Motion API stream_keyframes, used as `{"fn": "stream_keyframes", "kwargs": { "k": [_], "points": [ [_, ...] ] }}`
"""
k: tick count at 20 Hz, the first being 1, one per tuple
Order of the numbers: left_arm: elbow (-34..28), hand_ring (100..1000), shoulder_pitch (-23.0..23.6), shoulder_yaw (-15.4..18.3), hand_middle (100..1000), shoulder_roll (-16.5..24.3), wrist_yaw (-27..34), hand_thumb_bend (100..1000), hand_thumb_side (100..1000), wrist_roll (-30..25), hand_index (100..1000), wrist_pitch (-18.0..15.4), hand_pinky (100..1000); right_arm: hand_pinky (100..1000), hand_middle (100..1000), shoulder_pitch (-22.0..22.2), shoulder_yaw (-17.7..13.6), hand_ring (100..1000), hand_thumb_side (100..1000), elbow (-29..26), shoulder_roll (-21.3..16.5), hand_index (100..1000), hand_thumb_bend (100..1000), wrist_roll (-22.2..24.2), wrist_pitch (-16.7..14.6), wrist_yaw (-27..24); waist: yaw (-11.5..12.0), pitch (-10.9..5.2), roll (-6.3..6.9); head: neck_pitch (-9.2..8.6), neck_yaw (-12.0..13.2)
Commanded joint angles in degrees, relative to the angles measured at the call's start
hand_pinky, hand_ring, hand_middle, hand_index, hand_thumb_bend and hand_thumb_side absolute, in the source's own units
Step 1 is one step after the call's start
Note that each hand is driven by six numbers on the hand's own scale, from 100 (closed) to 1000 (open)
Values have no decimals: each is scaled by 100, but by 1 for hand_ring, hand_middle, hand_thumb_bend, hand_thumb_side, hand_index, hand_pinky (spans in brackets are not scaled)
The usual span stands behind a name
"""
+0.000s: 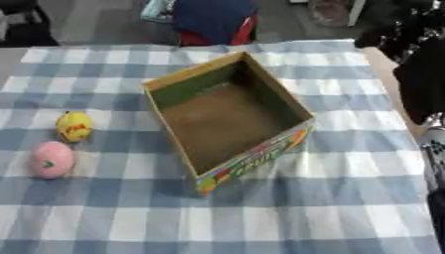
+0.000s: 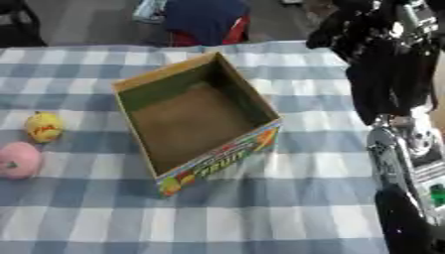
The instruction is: Pick up objects on the table and place them in the box.
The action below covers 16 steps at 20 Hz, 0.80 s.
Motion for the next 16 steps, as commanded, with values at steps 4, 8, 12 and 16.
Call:
{"fn": "stream_keyframes", "kwargs": {
  "k": [4, 8, 12, 16],
  "points": [
    [294, 806, -472, -244, 777, 95, -267, 938, 780, -222, 960, -213, 532, 605, 525, -55, 30, 560, 1000, -49, -70, 721, 100, 56, 15, 14, -56, -120, 49, -39, 90],
    [550, 810, -818, -401, 784, -52, -484, 920, 767, -383, 965, -351, 538, 605, 525, -56, 56, 560, 1000, -46, -62, 721, 100, 89, 31, 6, -94, -127, 66, -28, 139],
    [906, 824, -1145, -507, 801, -249, -637, 867, 698, -656, 974, -473, 550, 606, 525, -50, 82, 560, 1000, -43, -53, 721, 100, 120, 49, -2, -146, -138, 91, -11, 198],
    [1202, 831, -1407, -576, 805, -412, -722, 853, 667, -1010, 977, -602, 556, 605, 525, -46, 97, 560, 1000, -42, -49, 721, 100, 138, 64, -5, -163, -148, 109, -9, 226]
  ]
}}
